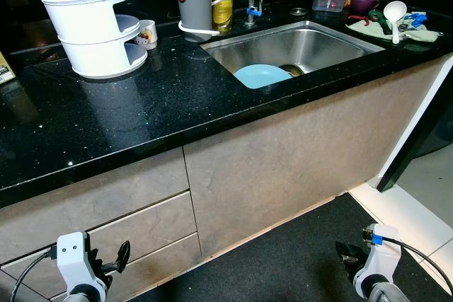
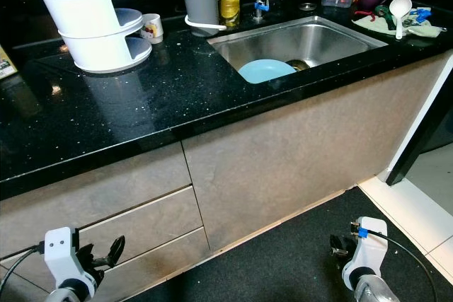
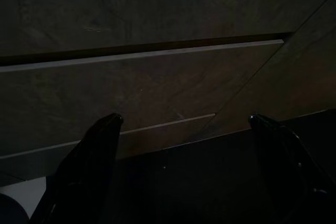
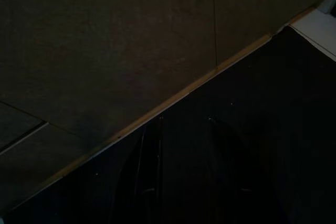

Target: Kitchen organization

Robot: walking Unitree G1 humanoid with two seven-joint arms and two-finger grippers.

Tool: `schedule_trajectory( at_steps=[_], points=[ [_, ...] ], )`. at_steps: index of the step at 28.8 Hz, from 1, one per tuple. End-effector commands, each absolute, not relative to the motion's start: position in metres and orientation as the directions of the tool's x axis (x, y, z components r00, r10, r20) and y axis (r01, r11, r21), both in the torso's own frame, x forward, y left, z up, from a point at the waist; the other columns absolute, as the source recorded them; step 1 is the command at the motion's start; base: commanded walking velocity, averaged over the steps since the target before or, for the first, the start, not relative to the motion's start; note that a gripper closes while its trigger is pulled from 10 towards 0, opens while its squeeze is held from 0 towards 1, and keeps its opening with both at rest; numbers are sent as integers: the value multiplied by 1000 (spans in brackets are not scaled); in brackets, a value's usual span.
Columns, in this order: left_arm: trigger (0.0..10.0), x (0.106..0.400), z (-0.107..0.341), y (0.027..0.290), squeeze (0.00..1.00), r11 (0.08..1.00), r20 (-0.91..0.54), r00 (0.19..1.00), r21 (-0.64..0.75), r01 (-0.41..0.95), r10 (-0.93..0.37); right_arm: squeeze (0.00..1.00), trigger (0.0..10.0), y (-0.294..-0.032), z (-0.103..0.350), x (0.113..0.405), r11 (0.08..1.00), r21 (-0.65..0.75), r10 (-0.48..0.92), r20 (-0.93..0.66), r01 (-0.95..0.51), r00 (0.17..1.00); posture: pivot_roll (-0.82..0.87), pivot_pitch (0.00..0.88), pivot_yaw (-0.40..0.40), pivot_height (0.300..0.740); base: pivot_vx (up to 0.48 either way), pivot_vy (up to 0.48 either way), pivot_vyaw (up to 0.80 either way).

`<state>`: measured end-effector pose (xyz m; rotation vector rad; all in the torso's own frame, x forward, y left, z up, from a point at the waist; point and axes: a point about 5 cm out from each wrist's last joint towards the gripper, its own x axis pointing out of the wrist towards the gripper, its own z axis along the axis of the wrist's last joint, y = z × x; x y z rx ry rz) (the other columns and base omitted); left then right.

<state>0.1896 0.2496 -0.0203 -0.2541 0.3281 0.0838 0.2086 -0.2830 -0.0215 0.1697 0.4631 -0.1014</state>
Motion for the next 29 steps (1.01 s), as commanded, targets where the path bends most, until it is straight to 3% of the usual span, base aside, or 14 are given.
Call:
schedule_trajectory(
  at_steps=[1, 29],
  points=[
    [10000, 186, -22, 253, 0, 963, -340, 939, -231, -136, 51, 0, 10000, -284, -22, 208, 977, 153, -63, -452, 147, 890, 81, 0, 36, 740, 0, 0, 0],
    [10000, 187, -24, 248, 0, 963, -336, 940, -230, -143, 60, 0, 10000, -288, -23, 207, 975, 152, -74, -472, 164, 879, 93, 0, 11, 740, 0, 0, 0]
  ],
)
